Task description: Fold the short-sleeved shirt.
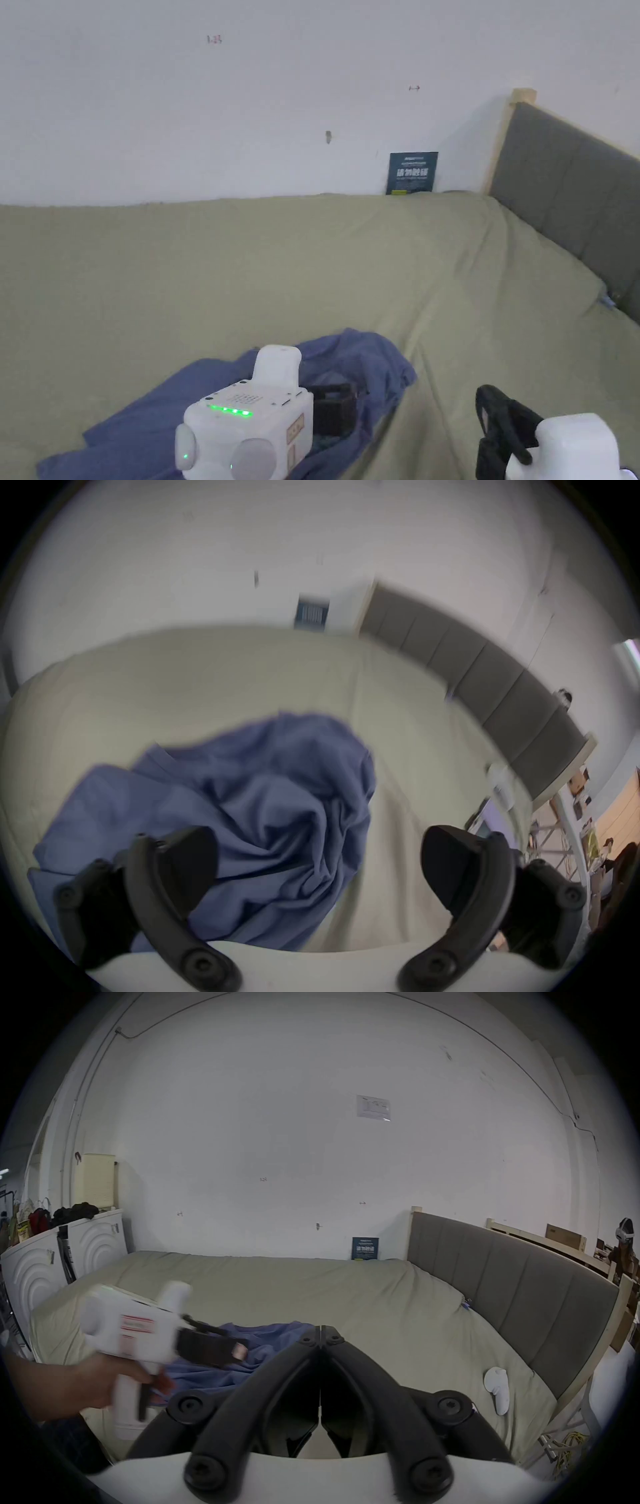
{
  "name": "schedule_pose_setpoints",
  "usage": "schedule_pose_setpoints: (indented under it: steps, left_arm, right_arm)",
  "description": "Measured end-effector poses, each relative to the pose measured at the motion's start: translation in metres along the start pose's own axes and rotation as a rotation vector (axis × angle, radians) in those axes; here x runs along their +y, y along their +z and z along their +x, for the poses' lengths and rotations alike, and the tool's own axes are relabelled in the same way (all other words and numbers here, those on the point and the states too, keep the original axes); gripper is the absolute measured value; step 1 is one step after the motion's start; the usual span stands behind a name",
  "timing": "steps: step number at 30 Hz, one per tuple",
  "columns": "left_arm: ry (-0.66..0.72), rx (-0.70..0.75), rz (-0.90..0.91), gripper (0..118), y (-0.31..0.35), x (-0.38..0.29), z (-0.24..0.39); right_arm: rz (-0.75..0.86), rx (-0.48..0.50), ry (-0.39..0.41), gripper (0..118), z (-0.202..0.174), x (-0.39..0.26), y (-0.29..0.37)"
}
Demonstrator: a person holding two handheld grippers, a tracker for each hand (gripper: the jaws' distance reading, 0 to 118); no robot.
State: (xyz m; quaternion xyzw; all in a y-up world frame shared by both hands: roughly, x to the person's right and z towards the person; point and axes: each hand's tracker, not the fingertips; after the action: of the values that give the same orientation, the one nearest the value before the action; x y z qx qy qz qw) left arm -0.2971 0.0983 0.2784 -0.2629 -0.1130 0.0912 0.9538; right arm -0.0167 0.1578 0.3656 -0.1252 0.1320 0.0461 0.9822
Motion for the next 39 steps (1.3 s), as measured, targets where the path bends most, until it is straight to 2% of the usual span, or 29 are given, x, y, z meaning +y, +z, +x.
schedule_pose_setpoints:
  steps: [2, 4, 6, 11, 12, 13, 14, 15, 16, 18, 19, 20, 22, 23, 26, 28, 29, 30, 31, 32, 37, 39]
  left_arm:
    - [-0.017, 0.032, 0.122, 118, 0.067, -0.009, -0.010]
    - [-0.053, 0.077, 0.132, 118, 0.116, -0.021, -0.024]
    - [-0.072, 0.129, 0.107, 118, 0.162, -0.039, -0.037]
    - [0.018, 0.186, 0.025, 118, 0.228, -0.085, -0.085]
    - [0.030, 0.177, 0.010, 113, 0.238, -0.092, -0.094]
    - [0.034, 0.202, 0.002, 88, 0.246, -0.098, -0.101]
    - [0.021, 0.327, -0.019, 6, 0.244, -0.103, -0.106]
    - [0.003, 0.347, 0.029, 0, 0.247, -0.087, -0.091]
    - [0.011, 0.306, -0.014, 0, 0.246, -0.082, -0.097]
    - [0.059, 0.316, -0.036, 0, 0.237, -0.065, -0.100]
    - [0.080, 0.292, -0.029, 0, 0.242, -0.080, -0.137]
    - [0.073, 0.304, -0.057, 0, 0.234, -0.071, -0.146]
    - [0.089, 0.320, -0.115, 0, 0.213, -0.051, -0.173]
    - [0.090, 0.337, -0.140, 0, 0.198, -0.063, -0.191]
    - [0.022, 0.395, -0.250, 0, 0.153, -0.045, -0.239]
    - [0.043, 0.408, -0.306, 0, 0.122, -0.054, -0.269]
    - [0.046, 0.409, -0.308, 11, 0.122, -0.054, -0.269]
    - [0.040, 0.421, -0.289, 46, 0.114, -0.048, -0.276]
    - [0.018, 0.428, -0.333, 91, 0.086, -0.066, -0.295]
    - [-0.005, 0.436, -0.366, 118, 0.078, -0.067, -0.301]
    - [-0.011, 0.458, -0.384, 114, 0.043, -0.078, -0.316]
    - [0.003, 0.469, -0.394, 108, 0.031, -0.079, -0.319]
  right_arm:
    - [0.009, 0.027, 0.009, 0, -0.014, 0.001, 0.004]
    - [0.020, 0.059, 0.013, 0, -0.032, 0.000, 0.011]
    - [0.033, 0.092, 0.023, 0, -0.052, -0.002, 0.017]
    - [0.032, 0.168, 0.034, 0, -0.097, -0.013, 0.031]
    - [0.027, 0.171, 0.037, 0, -0.105, -0.015, 0.032]
    - [0.022, 0.174, 0.042, 0, -0.112, -0.016, 0.033]
    - [0.016, 0.184, 0.046, 0, -0.116, -0.017, 0.033]
    - [0.006, 0.194, 0.049, 0, -0.121, -0.018, 0.033]
    - [0.000, 0.200, 0.050, 0, -0.125, -0.017, 0.033]
    - [-0.005, 0.209, 0.060, 0, -0.129, -0.016, 0.033]
    - [-0.006, 0.212, 0.070, 0, -0.131, -0.015, 0.033]
    - [-0.008, 0.214, 0.077, 0, -0.132, -0.015, 0.033]
    - [-0.016, 0.216, 0.087, 0, -0.132, -0.014, 0.030]
    - [-0.018, 0.215, 0.090, 0, -0.132, -0.014, 0.029]
    - [-0.035, 0.209, 0.097, 0, -0.130, -0.016, 0.021]
    - [-0.052, 0.201, 0.100, 0, -0.128, -0.017, 0.014]
    - [-0.062, 0.200, 0.101, 0, -0.126, -0.018, 0.011]
    - [-0.074, 0.196, 0.103, 0, -0.125, -0.019, 0.007]
    - [-0.085, 0.194, 0.106, 0, -0.124, -0.021, 0.003]
    - [-0.093, 0.194, 0.108, 0, -0.123, -0.022, 0.000]
    - [-0.130, 0.195, 0.120, 0, -0.119, -0.030, -0.016]
    - [-0.138, 0.194, 0.118, 0, -0.118, -0.030, -0.019]
